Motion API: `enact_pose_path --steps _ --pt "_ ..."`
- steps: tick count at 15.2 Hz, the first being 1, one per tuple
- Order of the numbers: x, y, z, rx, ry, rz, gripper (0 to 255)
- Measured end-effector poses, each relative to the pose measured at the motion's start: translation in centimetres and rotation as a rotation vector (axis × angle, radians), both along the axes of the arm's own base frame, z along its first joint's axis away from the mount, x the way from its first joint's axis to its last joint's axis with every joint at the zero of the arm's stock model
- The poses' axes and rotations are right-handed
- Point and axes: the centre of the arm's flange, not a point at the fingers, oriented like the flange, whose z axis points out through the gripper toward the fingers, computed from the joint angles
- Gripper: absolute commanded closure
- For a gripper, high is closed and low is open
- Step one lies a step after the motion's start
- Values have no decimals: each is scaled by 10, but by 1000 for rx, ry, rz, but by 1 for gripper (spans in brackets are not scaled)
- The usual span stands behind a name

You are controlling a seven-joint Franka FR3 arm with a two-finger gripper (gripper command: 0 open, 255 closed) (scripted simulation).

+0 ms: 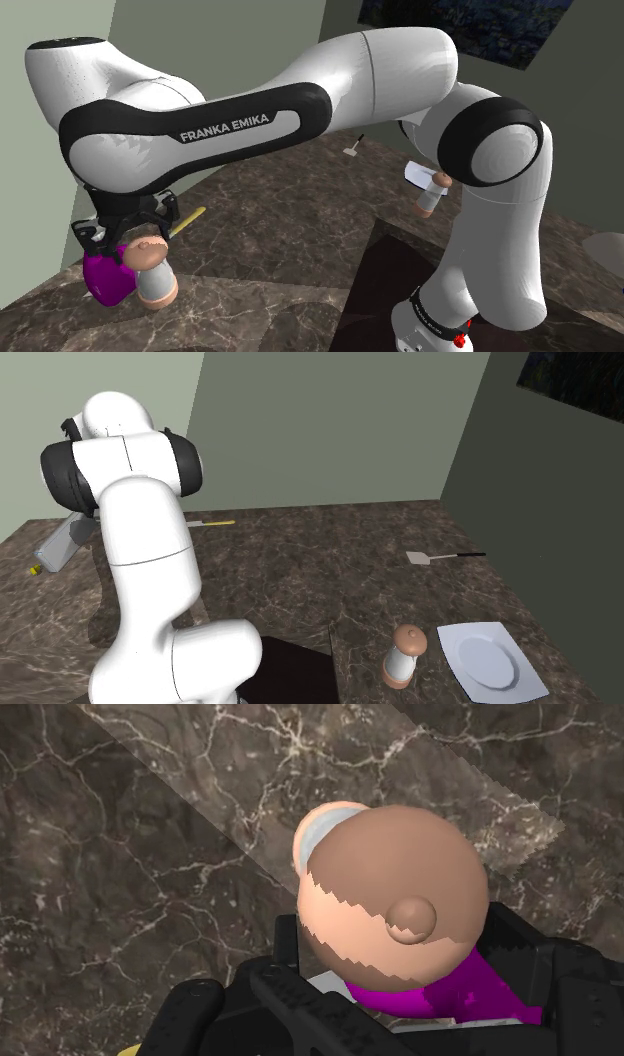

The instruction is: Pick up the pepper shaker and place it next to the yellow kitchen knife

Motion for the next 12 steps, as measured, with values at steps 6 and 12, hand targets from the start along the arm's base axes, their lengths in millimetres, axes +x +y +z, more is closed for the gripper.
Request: enact_pose_path --steps 6,12 --pt "0 0 0 0 0 0 0" --pt "5 1 47 1 -1 0 0"
